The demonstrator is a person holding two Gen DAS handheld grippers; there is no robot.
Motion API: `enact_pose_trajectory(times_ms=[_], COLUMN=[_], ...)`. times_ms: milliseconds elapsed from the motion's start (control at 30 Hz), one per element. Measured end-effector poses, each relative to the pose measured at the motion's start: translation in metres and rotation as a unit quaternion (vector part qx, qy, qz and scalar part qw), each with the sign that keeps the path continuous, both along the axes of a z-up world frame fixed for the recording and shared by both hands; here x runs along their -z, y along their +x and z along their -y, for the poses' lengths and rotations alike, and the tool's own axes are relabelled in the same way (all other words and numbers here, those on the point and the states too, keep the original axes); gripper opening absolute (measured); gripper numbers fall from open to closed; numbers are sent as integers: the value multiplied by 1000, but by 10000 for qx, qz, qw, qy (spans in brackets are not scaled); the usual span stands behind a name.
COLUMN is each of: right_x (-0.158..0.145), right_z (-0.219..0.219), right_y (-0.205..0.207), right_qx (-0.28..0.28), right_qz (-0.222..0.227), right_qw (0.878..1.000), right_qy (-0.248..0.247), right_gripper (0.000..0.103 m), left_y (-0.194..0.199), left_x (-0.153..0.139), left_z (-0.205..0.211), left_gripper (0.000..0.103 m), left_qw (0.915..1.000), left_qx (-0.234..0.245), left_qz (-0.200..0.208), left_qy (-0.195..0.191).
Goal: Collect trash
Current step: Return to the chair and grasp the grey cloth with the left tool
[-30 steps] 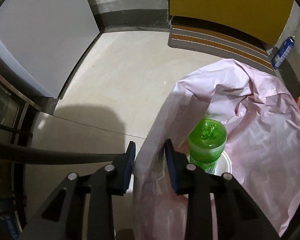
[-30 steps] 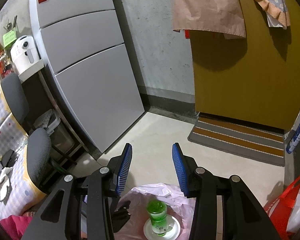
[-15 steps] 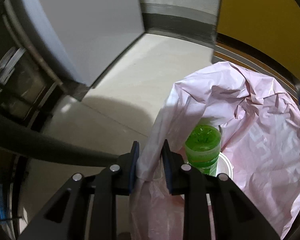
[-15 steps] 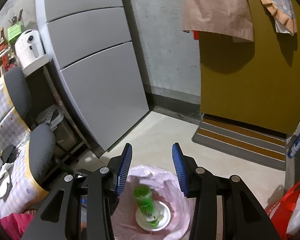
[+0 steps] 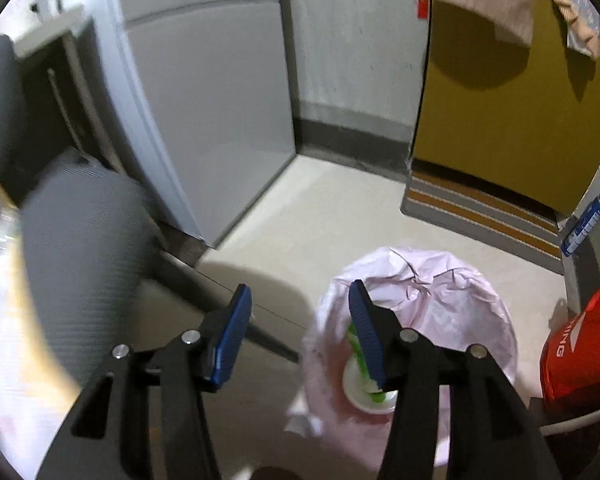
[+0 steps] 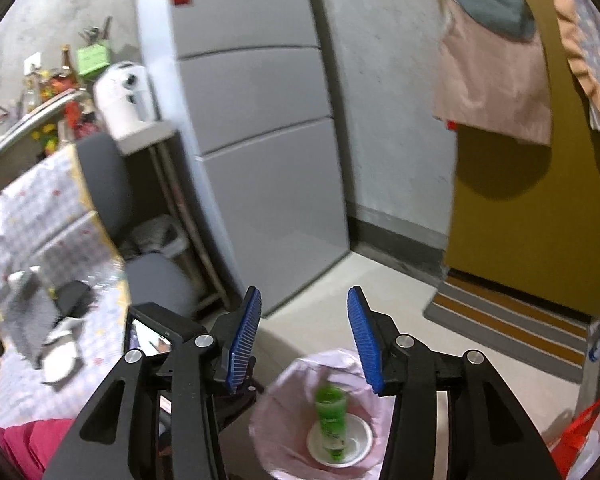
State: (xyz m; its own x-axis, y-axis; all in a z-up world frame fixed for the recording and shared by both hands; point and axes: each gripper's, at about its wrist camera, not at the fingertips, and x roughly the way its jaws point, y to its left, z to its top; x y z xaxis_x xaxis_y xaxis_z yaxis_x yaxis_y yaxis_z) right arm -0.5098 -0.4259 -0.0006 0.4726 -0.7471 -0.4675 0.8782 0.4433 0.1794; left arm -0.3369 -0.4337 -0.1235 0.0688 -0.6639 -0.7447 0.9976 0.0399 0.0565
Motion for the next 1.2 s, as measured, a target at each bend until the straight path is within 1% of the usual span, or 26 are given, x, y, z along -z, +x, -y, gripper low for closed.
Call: enact_pose_trajectory(times_ms=[33, 67, 133, 233, 333, 367, 433, 500, 533, 600, 633, 667, 700, 733, 800, 867, 933, 967, 1000, 1100, 1133, 1167, 1200], right_x=[-8, -16, -30, -45, -52, -53, -53, -51, -49, -42, -39, -37, -34, -32, -25, -19, -13, -11, -8, -2, 0, 2, 3], right_z=[-7, -15, -29, -46, -58, -60, -66, -68, -68, -71, -74, -78, -80, -82, -83, -83, -83, -83, -83, -80, -79, -77, -76], right_y=[4, 9, 17, 37, 66, 79, 100, 125, 139, 163, 179, 194, 201, 217, 239, 264, 277, 284, 287, 292, 293, 294, 295], right_qx=[-140, -276, -546, -1007, -1534, -1725, -2067, -2417, -2595, -2890, -3035, -3200, -3276, -3373, -3560, -3695, -3717, -3717, -3723, -3689, -3680, -3668, -3645], right_qz=[78, 156, 323, 478, 539, 543, 536, 505, 485, 418, 355, 324, 296, 232, 166, 54, -26, -53, -61, -158, -194, -227, -251], right_qw=[9999, 9994, 9977, 9933, 9863, 9831, 9765, 9689, 9644, 9564, 9522, 9469, 9444, 9411, 9343, 9291, 9283, 9282, 9279, 9291, 9294, 9298, 9305], right_qy=[-64, -121, -225, -315, -297, -289, -273, -178, -121, -64, -25, -2, 4, 25, 66, 106, 130, 155, 180, 212, 217, 228, 249], right_gripper=[50, 50, 51, 54, 55, 55, 56, 57, 57, 58, 58, 58, 58, 58, 58, 58, 58, 58, 58, 58, 58, 58, 58], left_y=[2, 11, 27, 63, 95, 109, 131, 160, 176, 203, 219, 231, 245, 262, 289, 315, 341, 352, 361, 387, 389, 393, 396], left_x=[-12, -31, -51, -80, -99, -101, -101, -101, -101, -104, -104, -105, -106, -108, -107, -101, -94, -89, -85, -71, -68, -66, -65], left_z=[-11, -26, -49, -91, -137, -154, -180, -207, -222, -251, -263, -272, -282, -290, -301, -305, -306, -304, -303, -298, -297, -295, -294], left_gripper=[49, 50, 52, 57, 61, 63, 64, 64, 65, 69, 69, 69, 69, 69, 69, 69, 65, 61, 58, 53, 51, 46, 33], left_qw=[10000, 9998, 9994, 9966, 9905, 9869, 9797, 9679, 9601, 9495, 9427, 9380, 9334, 9275, 9211, 9156, 9132, 9119, 9119, 9161, 9161, 9183, 9198], left_qx=[-22, -106, -257, -728, -1301, -1558, -1974, -2494, -2780, -3119, -3320, -3447, -3569, -3711, -3852, -3980, -4033, -4062, -4060, -3919, -3899, -3809, -3752], left_qz=[-23, -48, -80, -150, -15, 78, 124, 155, 169, 136, 113, 126, 135, 145, 136, 100, -20, -80, -142, -536, -627, -764, -830], left_qy=[-64, -137, -236, -353, -443, -415, -322, -263, -268, -298, -321, -333, -355, -425, -544, -554, -594, -583, -580, -657, -695, -759, -790])
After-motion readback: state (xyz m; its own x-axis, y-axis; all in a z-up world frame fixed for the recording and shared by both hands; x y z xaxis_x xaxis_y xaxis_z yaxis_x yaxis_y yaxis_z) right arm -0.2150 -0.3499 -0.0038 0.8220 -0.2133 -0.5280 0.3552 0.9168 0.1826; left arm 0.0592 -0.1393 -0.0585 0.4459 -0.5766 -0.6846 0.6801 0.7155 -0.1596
